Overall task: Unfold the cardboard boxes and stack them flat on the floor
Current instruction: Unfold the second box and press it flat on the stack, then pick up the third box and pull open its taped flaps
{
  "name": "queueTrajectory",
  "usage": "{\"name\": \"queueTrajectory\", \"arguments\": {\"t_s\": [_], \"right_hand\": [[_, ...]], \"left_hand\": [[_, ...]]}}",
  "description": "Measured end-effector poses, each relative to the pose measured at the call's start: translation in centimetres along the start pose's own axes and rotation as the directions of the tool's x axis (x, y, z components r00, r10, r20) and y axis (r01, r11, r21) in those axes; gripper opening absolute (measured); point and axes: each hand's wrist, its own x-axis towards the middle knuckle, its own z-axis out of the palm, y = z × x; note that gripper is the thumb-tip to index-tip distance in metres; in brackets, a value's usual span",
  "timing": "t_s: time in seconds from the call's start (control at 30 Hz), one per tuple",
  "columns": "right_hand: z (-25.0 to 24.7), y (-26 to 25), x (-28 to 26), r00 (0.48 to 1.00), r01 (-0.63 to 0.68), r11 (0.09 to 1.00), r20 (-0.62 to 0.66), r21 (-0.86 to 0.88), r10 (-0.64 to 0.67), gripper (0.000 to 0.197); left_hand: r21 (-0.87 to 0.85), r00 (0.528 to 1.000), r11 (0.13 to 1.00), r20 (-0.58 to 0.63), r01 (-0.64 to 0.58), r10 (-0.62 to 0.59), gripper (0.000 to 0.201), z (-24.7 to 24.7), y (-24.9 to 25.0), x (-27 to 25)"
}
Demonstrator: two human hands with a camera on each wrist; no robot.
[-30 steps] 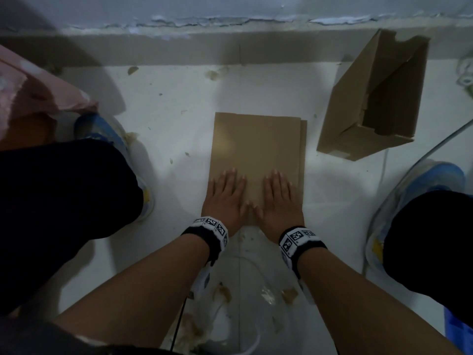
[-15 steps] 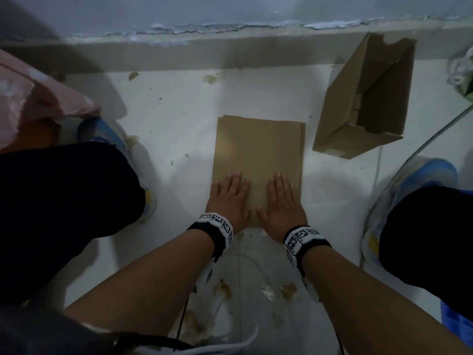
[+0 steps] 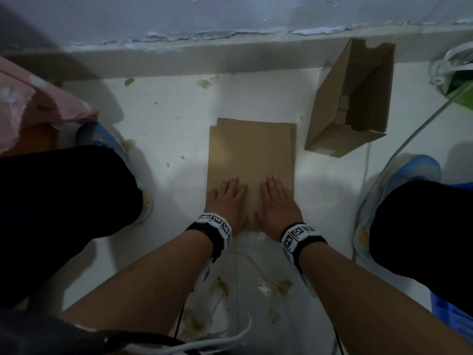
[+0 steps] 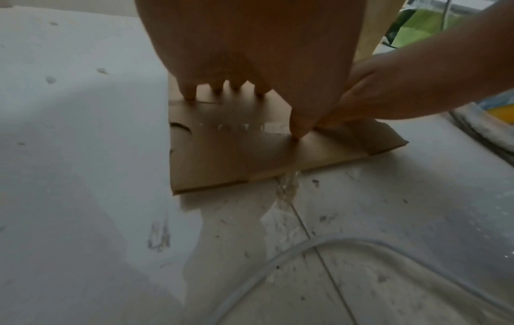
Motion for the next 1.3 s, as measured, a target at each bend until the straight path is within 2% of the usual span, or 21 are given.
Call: {"name": "queueTrajectory", "arguments": {"t_s": [0.13, 0.27, 0.37, 0.43, 0.47, 0.6, 0.67, 0.77, 0.9, 0.97, 1.07, 1.3], "right_hand": [[0.0, 0.2, -0.2, 0.999, 0.005, 1.000, -0.054, -0.005, -0.005, 0.077], [0.3, 0.4, -0.3, 0.999, 0.004, 1.000, -0.032, -0.026, -0.005, 0.079], [0.3, 0.7, 0.0, 0.996, 0.006, 0.999, 0.084, -0.033, -0.003, 0.084], [0.0, 0.7, 0.3, 0.985, -0.003, 0.999, 0.172, -0.033, 0.009, 0.087], [-0.1, 0.7, 0.2, 0.984, -0.005, 1.000, 0.177, -0.031, 0.011, 0.088], [0.3, 0.8, -0.3, 0.998, 0.010, 1.000, 0.056, -0.027, -0.008, 0.082], [1.0, 1.0, -0.6, 0.998, 0.047, 0.998, 0.035, -0.033, -0.046, 0.085], [1.2, 1.2, -1.0, 0.997, 0.052, 0.997, -0.055, -0.059, -0.056, 0.081], [0.2, 1.0, -1.4, 0.999, 0.037, 0.999, 0.022, 0.005, -0.037, 0.078], [-1.3, 0.8, -1.2, 0.998, 0.024, 0.999, -0.057, 0.027, -0.022, 0.074], [-4.0, 0.9, -0.8, 0.967, -0.042, 0.992, -0.245, 0.117, 0.070, 0.065], [-9.1, 2.4, -1.4, 0.905, -0.060, 0.978, -0.402, 0.202, 0.139, 0.059]], "left_hand": [[-0.003, 0.999, 1.000, -0.047, -0.012, 0.012, 0.087, 0.1, -0.4, -0.1], [0.019, 0.999, 1.000, -0.053, 0.013, -0.012, 0.084, 1.0, -0.9, -0.5], [-0.004, 0.998, 0.999, 0.053, 0.033, -0.033, 0.086, 1.2, -1.2, 0.1], [-0.009, 0.996, 1.000, 0.086, 0.015, -0.015, 0.089, 1.0, -1.4, 0.4], [-0.010, 0.997, 1.000, 0.079, 0.012, -0.011, 0.090, 0.9, -1.4, 0.3], [-0.003, 1.000, 1.000, -0.015, 0.026, -0.026, 0.088, 0.9, -1.2, -0.4], [-0.020, 0.999, 1.000, -0.032, 0.019, -0.020, 0.086, 0.5, -1.0, -0.6], [0.054, 0.993, 0.998, -0.114, -0.015, 0.021, 0.076, -0.5, -0.7, -0.3], [0.039, 0.999, 0.999, -0.050, 0.005, -0.003, 0.075, -0.8, -0.5, -0.2], [0.037, 0.998, 0.999, -0.064, -0.007, 0.009, 0.069, -1.4, -0.4, -0.3], [0.001, 0.989, 0.998, -0.140, -0.057, 0.056, 0.060, -3.1, 0.1, -0.4], [-0.053, 0.965, 0.988, -0.229, -0.143, 0.127, 0.065, -7.6, 3.6, 0.2]]}}
